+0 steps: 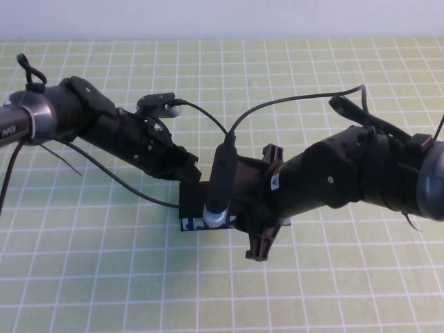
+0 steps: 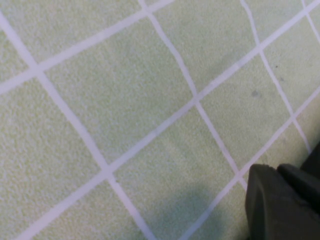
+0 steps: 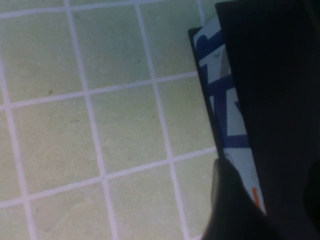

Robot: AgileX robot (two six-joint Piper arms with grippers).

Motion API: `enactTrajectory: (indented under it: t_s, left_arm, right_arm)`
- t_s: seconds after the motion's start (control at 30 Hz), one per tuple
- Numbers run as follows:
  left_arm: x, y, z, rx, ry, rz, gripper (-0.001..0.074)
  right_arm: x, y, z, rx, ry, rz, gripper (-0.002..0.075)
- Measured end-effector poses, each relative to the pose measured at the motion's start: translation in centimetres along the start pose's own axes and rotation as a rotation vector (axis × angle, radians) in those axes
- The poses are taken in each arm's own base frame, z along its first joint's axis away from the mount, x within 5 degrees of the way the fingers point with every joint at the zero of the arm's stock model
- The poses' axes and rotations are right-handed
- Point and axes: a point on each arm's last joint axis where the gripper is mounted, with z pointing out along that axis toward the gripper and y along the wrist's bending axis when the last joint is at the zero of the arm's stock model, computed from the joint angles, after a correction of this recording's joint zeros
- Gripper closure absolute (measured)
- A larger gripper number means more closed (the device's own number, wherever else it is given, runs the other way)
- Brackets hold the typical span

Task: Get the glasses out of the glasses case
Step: Pick up the glasses from the glasses case

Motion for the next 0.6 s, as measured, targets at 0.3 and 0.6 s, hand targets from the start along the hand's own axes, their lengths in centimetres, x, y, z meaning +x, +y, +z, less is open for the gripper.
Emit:
enactTrajectory:
  t_s: [0.3, 0.6]
  left_arm:
    - [0.0, 0.0, 0.0, 0.000, 0.000, 0.000, 0.0739]
    - [0.0, 0.0, 0.0, 0.000, 0.000, 0.000, 0.0739]
  right_arm:
    - [0.4, -0.1, 2.0, 0.024, 0.007, -0.061, 0.0444]
    - [0.8, -0.3, 3.5, 0.051, 0.015, -0.122, 0.0444]
